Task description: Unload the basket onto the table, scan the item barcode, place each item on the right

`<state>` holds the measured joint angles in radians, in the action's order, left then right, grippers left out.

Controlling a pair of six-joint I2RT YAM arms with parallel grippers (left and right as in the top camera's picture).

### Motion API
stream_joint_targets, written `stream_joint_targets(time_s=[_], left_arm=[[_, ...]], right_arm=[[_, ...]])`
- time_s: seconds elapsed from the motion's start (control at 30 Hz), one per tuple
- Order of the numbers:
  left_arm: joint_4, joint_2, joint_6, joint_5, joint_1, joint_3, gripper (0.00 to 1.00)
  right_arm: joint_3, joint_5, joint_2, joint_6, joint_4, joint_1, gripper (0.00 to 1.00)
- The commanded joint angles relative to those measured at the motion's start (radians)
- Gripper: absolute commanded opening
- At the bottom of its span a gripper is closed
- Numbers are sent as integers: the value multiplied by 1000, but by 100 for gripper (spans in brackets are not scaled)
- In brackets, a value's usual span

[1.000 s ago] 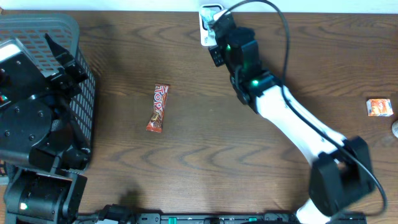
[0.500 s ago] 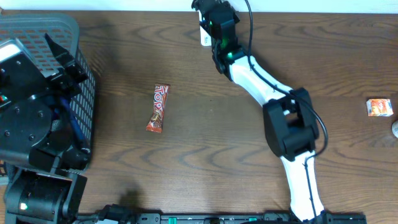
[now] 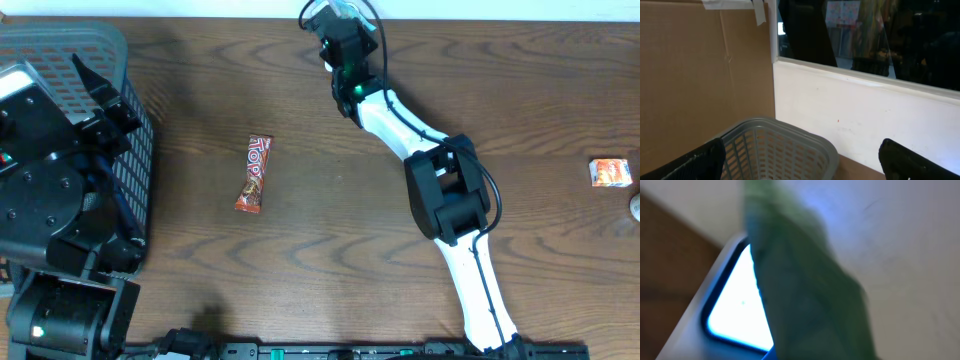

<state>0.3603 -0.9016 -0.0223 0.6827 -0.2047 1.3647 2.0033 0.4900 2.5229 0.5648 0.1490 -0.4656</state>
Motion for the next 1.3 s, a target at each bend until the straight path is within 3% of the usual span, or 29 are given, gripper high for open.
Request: stream_joint_targets(time_s=[0.0, 0.2, 0.33, 0.53, 0.73, 0.87, 1.03, 1.07, 1.27], left_arm=[[-2, 1, 9, -2, 3, -6, 98], [-1, 1, 9, -2, 3, -6, 98], [-1, 1, 9, -2, 3, -6, 98], [-1, 1, 9, -2, 3, -6, 98], [-1, 1, 9, -2, 3, -6, 98], [-1, 1, 9, -2, 3, -6, 98], [-2, 1, 9, -2, 3, -6, 98], [-2, 1, 9, -2, 3, -6, 98], [-2, 1, 9, -2, 3, -6, 98]], right_arm=[[14, -15, 4, -37, -68, -14, 1], [14, -6, -56, -91, -116, -23, 1], [14, -5, -180, -93, -235, -20, 1], [14, 34, -405, -219, -588, 3, 1], [14, 31, -637, -501, -1039, 114, 1], [14, -165, -677, -569, -1250, 215, 2], [-28, -446, -619, -632, -1317, 242, 94], [-39, -461, -598, -632, -1300, 237, 99], [-75, -449, -422, -655, -1133, 166, 99]])
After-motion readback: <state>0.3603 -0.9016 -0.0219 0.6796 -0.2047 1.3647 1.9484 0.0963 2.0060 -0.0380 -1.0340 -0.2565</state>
